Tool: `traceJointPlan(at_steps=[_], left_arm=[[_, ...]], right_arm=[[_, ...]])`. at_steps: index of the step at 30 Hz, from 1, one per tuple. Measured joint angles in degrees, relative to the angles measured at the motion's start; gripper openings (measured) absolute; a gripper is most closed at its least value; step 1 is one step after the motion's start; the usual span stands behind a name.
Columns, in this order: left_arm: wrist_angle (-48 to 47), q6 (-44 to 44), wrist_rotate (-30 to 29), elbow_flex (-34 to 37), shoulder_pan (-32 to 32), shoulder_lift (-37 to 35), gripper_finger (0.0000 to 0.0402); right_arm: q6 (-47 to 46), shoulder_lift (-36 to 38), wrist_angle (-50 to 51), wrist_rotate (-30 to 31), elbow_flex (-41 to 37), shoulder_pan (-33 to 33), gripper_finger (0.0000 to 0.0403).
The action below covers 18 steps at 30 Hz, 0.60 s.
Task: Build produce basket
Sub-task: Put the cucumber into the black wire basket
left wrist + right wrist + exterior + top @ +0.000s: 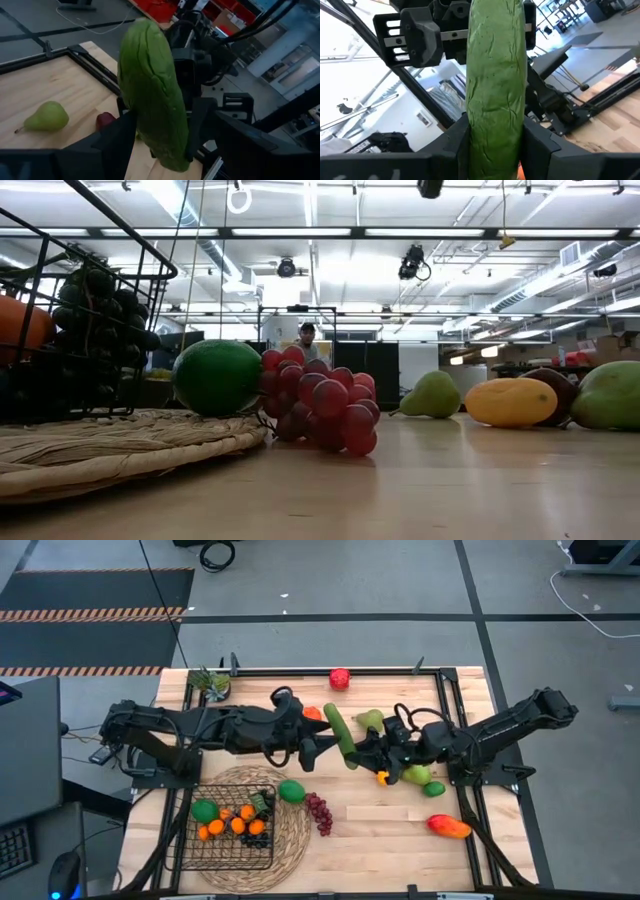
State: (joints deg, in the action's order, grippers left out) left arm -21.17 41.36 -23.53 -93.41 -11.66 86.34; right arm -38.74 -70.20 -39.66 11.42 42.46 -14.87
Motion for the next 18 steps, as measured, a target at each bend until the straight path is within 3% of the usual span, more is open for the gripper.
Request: traceJointPlan(at_steps=[18], left_arm=[[0.3, -0.2, -2.1, 0.1, 1.5, 2.0, 0.0240]], right_arm=[[1.1, -8.6, 0.0, -2.6, 7.9, 0.1, 0.0135]])
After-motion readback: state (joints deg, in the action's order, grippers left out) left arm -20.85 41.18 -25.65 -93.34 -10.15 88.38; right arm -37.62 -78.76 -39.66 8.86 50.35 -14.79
